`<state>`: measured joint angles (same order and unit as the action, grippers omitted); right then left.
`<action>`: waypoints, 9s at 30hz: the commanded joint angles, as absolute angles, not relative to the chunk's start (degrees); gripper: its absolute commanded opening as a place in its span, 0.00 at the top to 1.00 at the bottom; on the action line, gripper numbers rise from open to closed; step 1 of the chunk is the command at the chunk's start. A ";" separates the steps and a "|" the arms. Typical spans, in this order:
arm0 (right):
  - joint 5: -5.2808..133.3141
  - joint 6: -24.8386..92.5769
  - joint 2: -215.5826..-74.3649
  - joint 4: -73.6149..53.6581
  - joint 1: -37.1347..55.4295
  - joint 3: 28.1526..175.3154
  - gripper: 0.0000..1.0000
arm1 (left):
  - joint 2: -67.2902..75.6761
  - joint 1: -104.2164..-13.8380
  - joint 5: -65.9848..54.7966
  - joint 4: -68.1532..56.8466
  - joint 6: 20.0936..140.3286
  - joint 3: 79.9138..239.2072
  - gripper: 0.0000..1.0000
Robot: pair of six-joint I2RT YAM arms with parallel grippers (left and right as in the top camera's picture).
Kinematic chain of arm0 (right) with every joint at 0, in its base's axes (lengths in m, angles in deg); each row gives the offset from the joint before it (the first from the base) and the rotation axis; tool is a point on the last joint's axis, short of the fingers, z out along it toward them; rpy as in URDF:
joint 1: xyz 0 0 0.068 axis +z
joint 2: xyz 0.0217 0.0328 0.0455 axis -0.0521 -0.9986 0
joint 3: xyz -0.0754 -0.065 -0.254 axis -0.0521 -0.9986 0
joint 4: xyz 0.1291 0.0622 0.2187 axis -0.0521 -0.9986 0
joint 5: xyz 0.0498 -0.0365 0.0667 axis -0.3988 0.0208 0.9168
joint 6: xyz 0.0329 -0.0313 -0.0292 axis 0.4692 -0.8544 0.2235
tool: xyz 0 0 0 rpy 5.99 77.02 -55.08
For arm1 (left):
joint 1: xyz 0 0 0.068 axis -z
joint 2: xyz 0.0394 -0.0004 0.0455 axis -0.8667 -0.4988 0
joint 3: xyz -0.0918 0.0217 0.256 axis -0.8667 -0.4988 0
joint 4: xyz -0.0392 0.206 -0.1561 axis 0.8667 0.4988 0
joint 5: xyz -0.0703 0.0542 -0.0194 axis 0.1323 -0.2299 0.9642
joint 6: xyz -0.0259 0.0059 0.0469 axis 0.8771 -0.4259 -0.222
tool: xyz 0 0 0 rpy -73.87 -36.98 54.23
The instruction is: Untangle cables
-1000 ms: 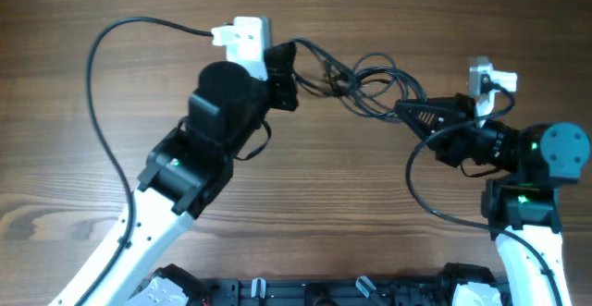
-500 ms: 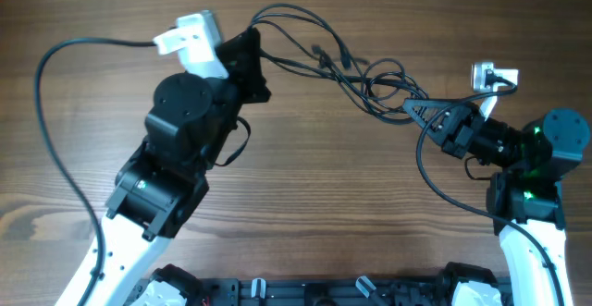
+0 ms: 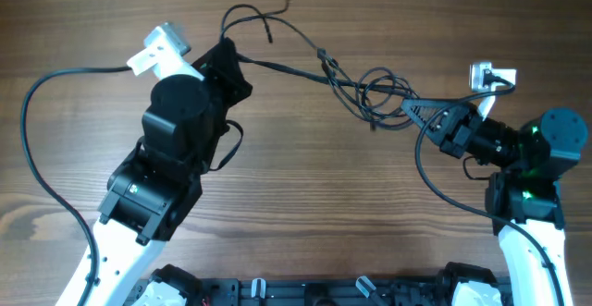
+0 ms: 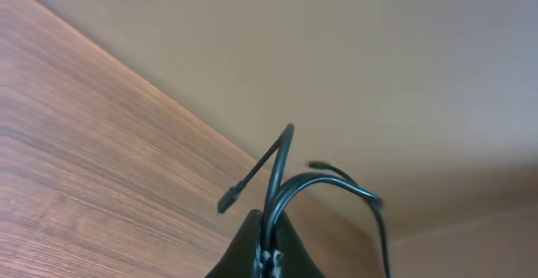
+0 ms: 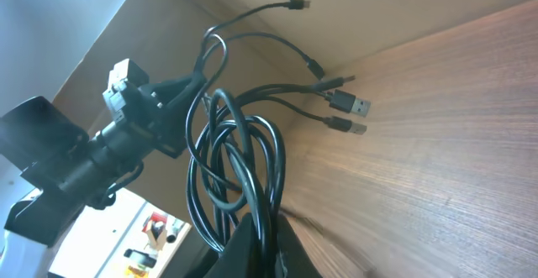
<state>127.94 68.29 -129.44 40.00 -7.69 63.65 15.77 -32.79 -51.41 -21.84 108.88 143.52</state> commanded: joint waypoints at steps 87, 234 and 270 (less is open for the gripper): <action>132.44 108.69 -134.73 101.92 -9.09 63.98 0.96 | -4.10 -29.05 13.55 -42.23 85.45 143.71 0.02; 75.59 7.49 -115.13 4.87 7.21 75.10 0.00 | 5.03 -28.15 -6.91 -33.95 63.06 143.71 0.96; 91.72 -11.27 -123.35 2.08 7.21 75.10 0.96 | 8.77 -28.11 -13.97 -44.37 83.72 143.71 0.96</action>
<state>96.99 -17.06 -125.71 1.05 7.32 73.99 7.61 -28.11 -5.27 -45.05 80.46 143.50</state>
